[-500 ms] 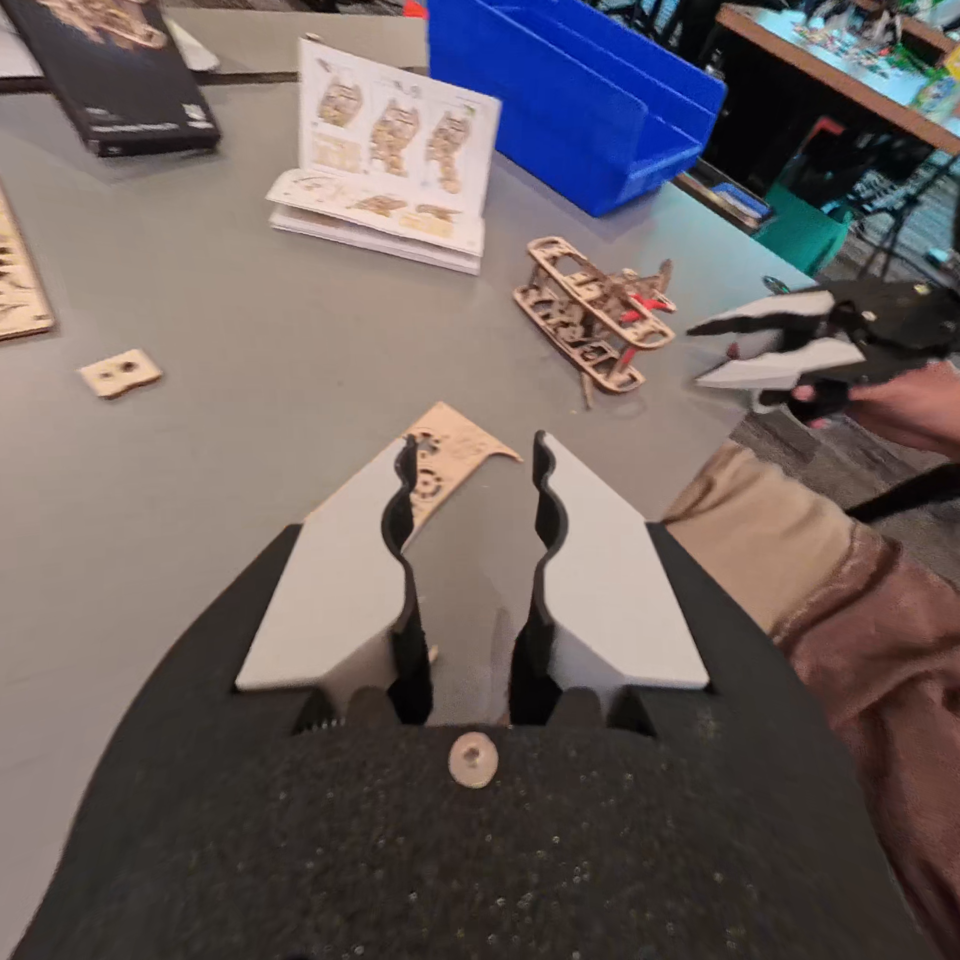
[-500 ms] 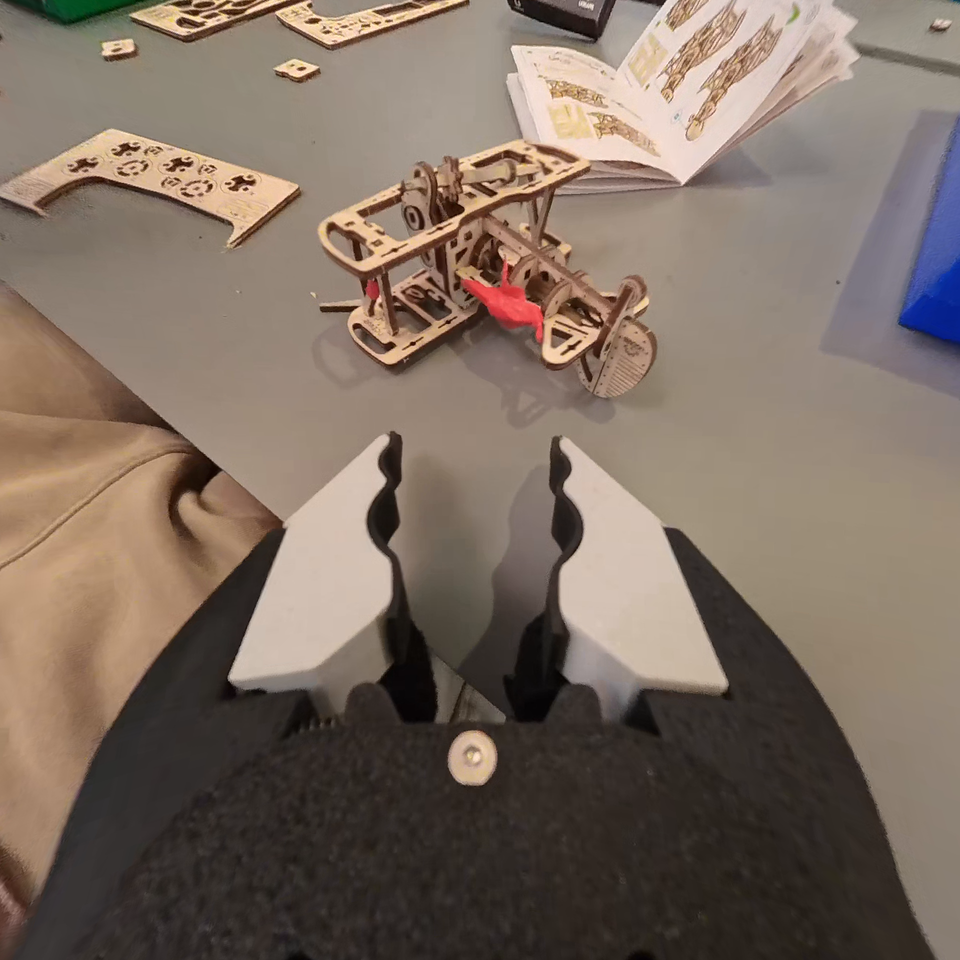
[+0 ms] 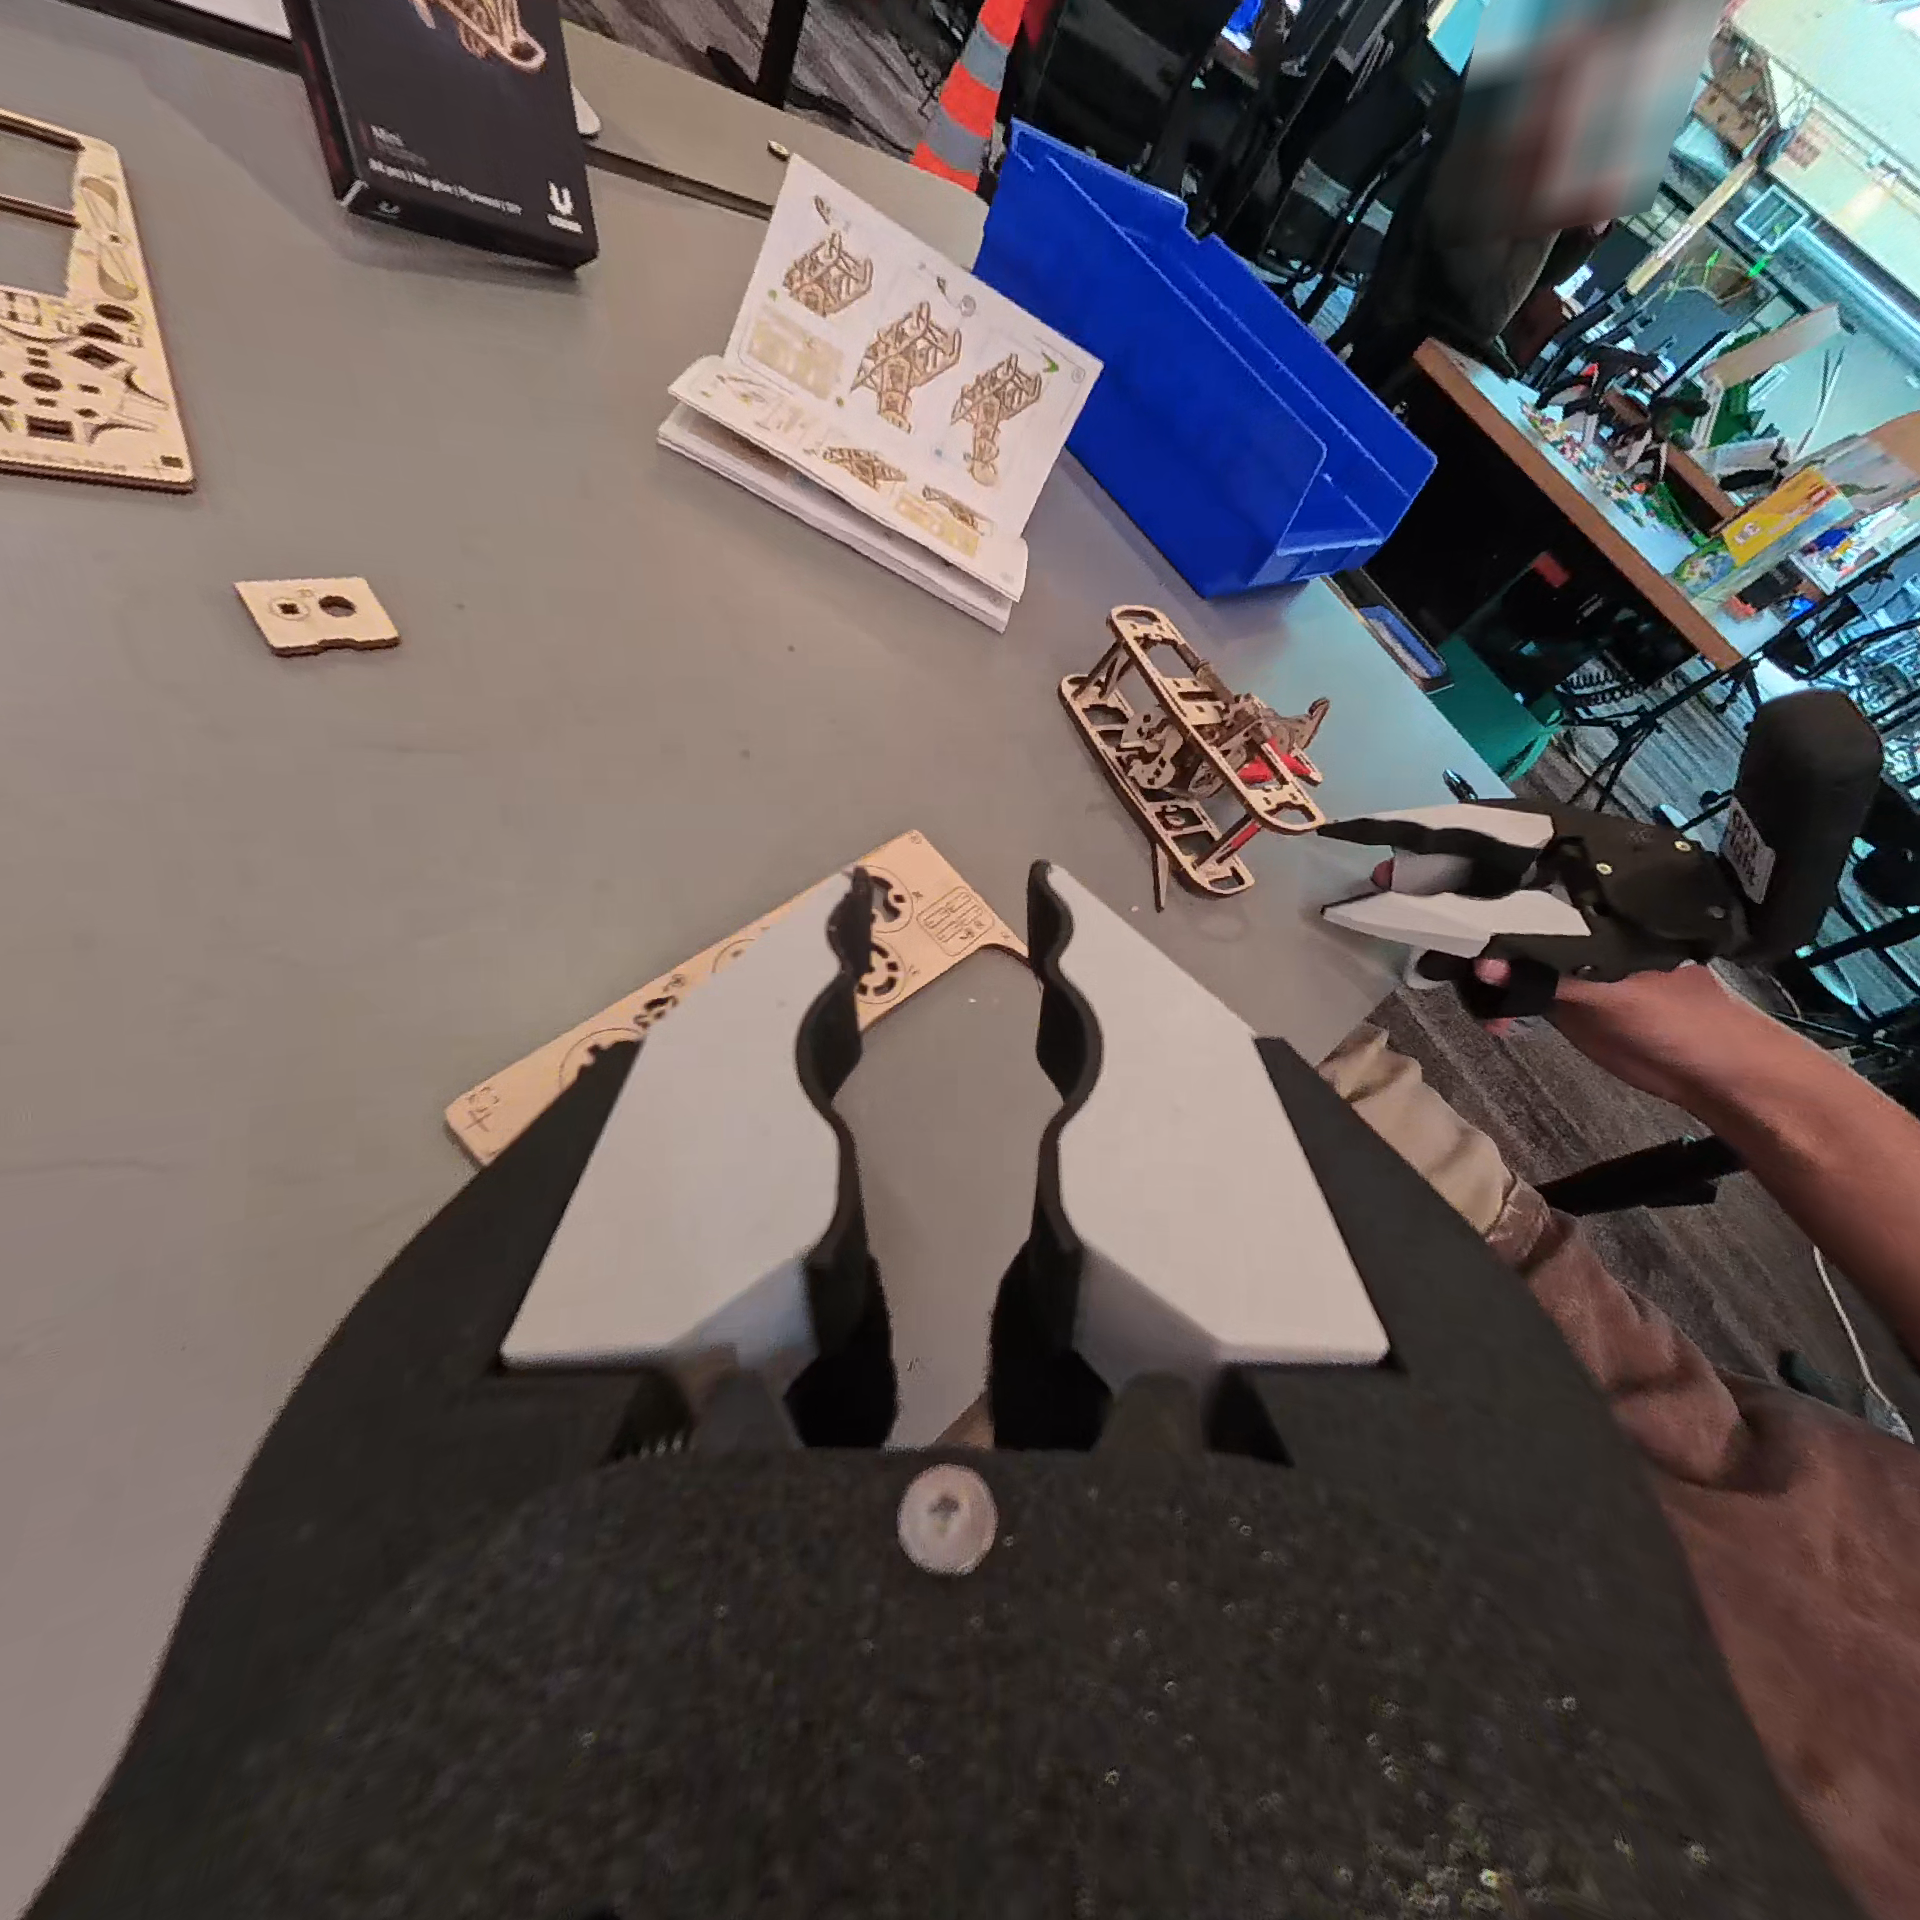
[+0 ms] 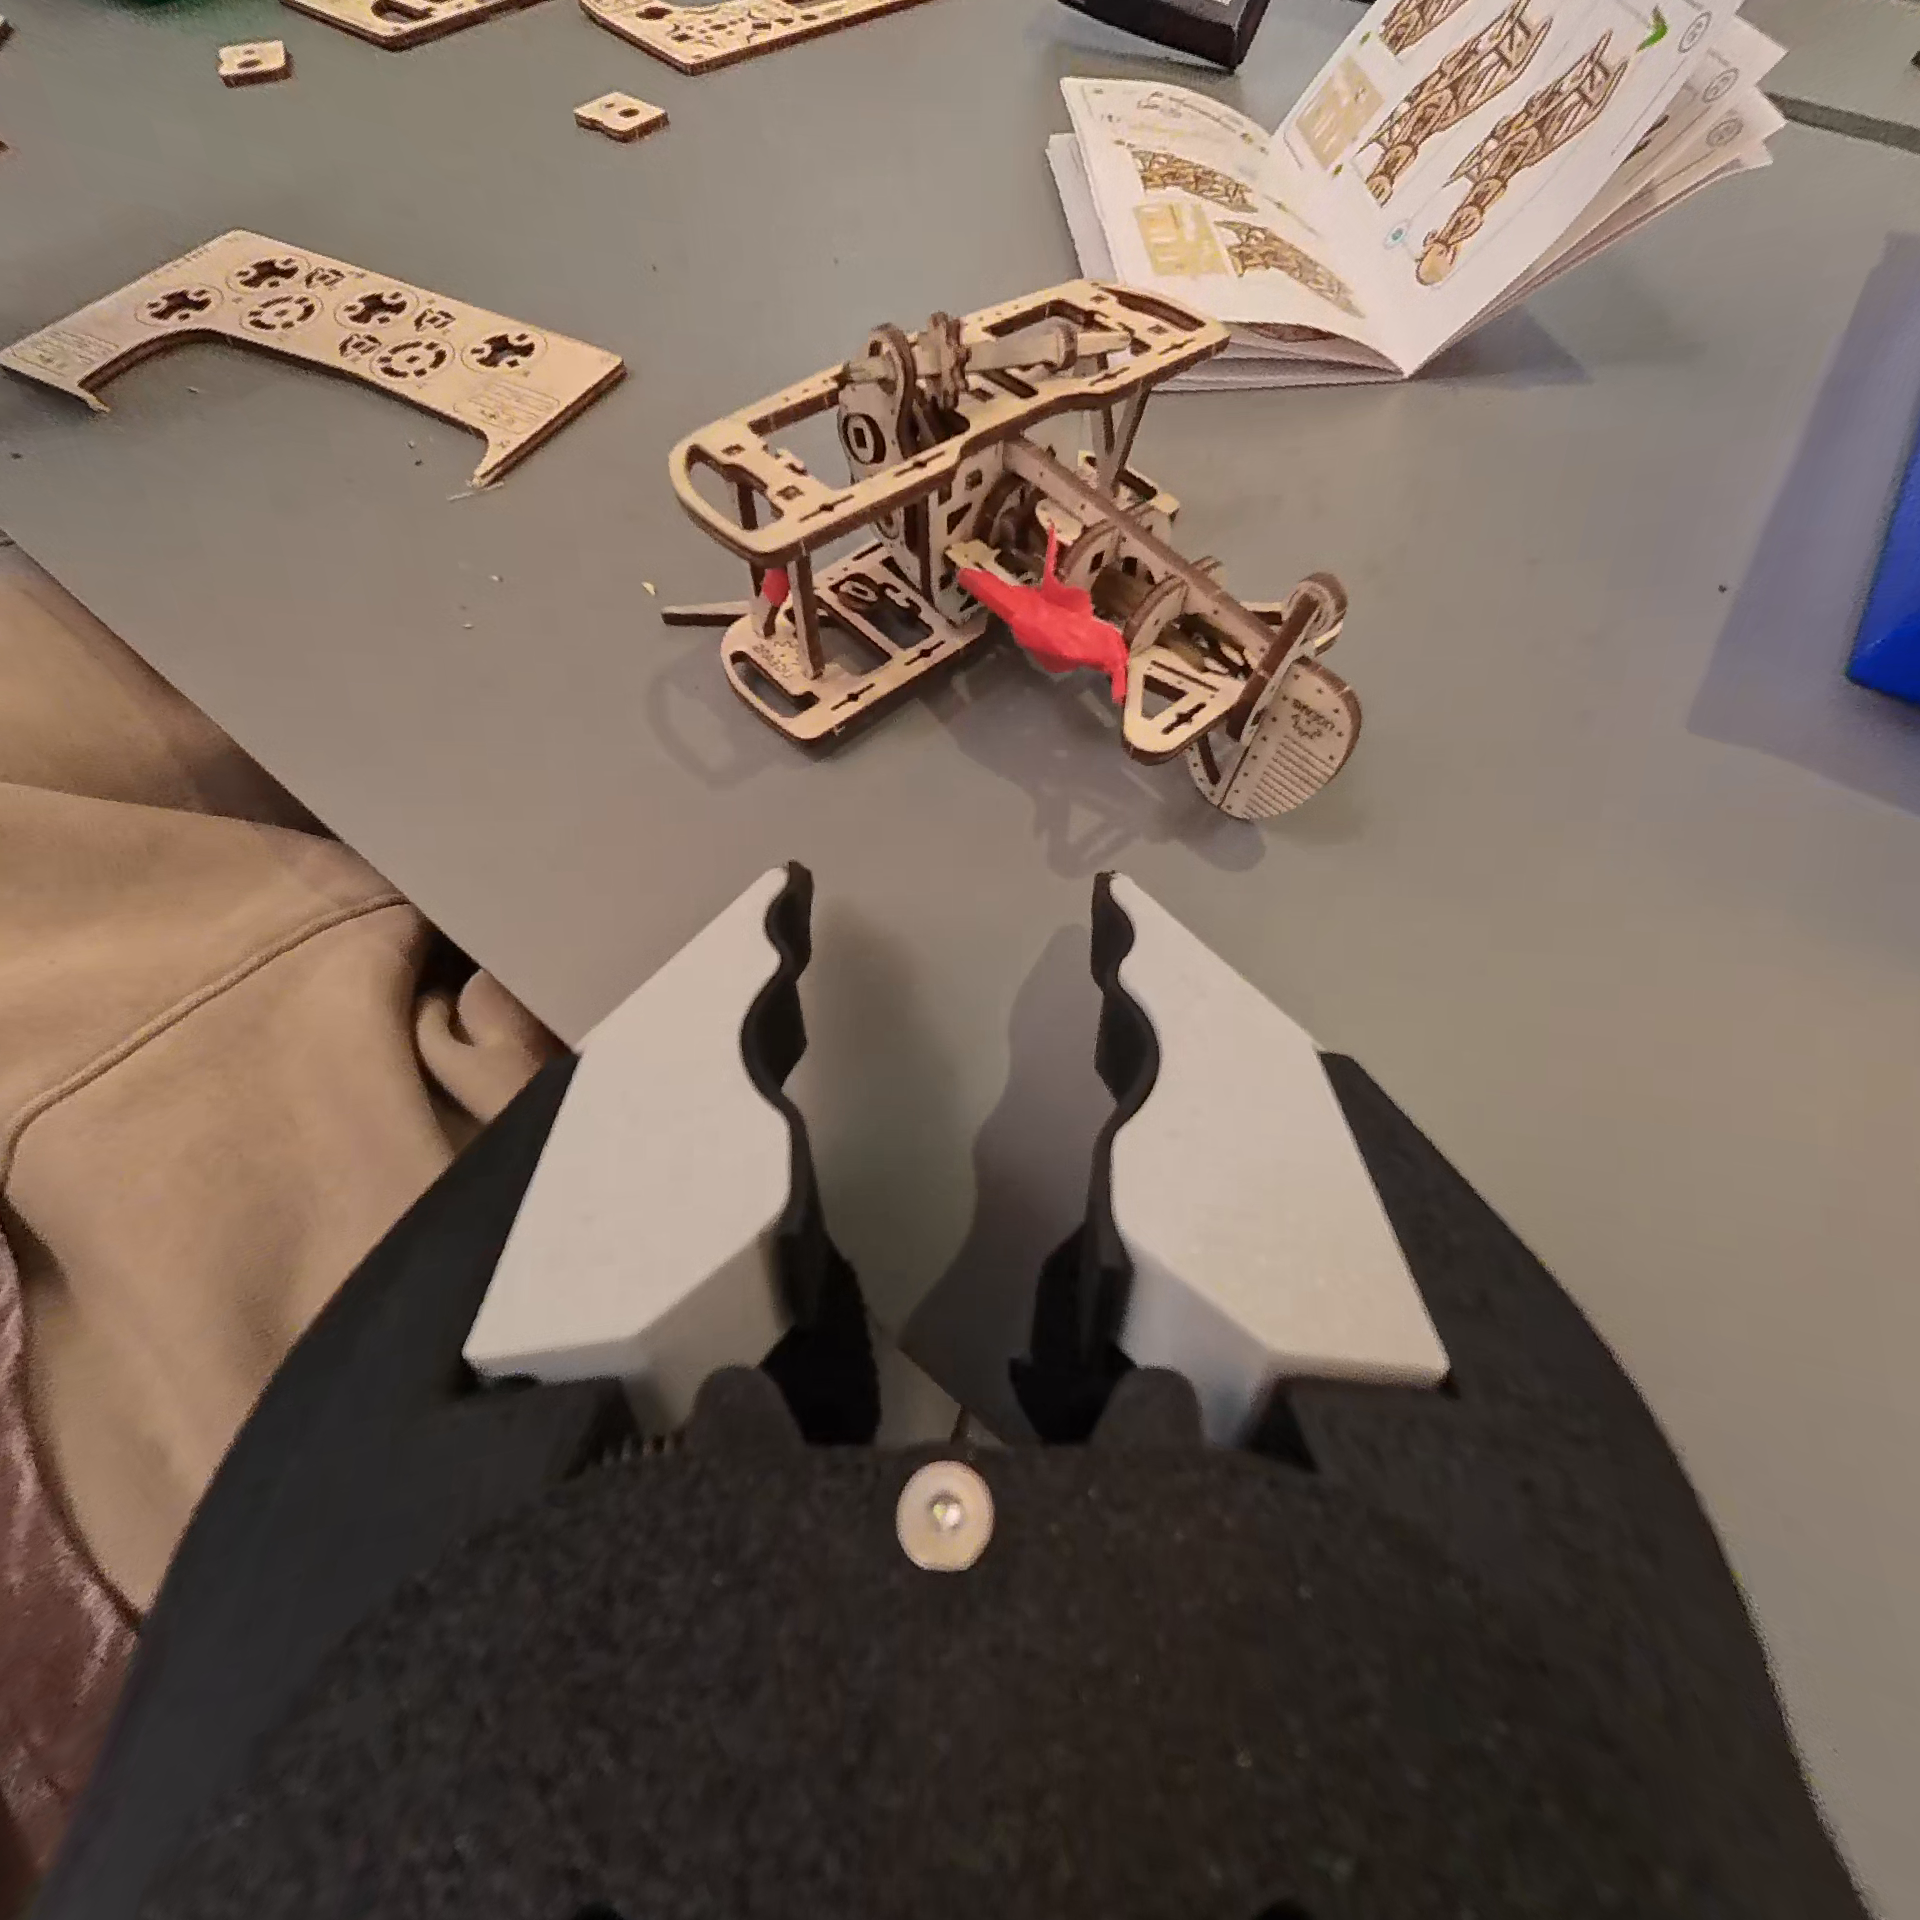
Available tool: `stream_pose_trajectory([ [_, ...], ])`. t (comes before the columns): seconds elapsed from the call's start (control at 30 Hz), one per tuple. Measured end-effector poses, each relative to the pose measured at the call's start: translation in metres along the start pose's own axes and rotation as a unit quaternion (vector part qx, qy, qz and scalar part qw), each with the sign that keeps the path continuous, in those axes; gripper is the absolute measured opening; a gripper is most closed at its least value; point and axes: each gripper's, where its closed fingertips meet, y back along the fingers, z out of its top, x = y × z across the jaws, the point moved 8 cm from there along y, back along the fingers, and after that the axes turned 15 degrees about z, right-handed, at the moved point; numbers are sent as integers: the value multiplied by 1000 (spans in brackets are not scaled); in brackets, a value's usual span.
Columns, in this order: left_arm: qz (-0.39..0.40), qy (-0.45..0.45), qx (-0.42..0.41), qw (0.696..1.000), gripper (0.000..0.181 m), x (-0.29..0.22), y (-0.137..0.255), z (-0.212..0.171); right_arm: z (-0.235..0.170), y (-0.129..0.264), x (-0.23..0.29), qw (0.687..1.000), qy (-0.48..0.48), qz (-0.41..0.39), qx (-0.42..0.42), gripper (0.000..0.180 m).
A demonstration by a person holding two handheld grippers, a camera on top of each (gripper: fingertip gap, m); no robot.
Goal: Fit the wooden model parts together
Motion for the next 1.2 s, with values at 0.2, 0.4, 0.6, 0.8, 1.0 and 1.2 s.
stream_pose_trajectory([
  [0.2, -9, -23, 11, 1000, 23, -8, -6, -2, 1, 7, -9, 997, -44, 24, -54, 45],
  [0.4, -17, -42, 20, 999, 22, -17, -8, -6, 0, 5, -7, 1000, -13, -2, -22, 41],
  [0.6, -18, -48, 19, 999, 20, -18, -6, -7, 0, 4, -5, 1000, -17, -8, -23, 39],
  [0.8, -24, -40, 20, 999, 21, -17, -7, -7, 2, 9, -11, 995, -75, 30, -61, 40],
  [1.0, -26, -46, 24, 998, 21, -19, -8, -8, 1, 1, -1, 1000, -4, -2, -15, 37],
  [1.2, -23, -52, 26, 998, 20, -19, -8, -8, 0, 3, -4, 1000, -13, -1, -28, 34],
])
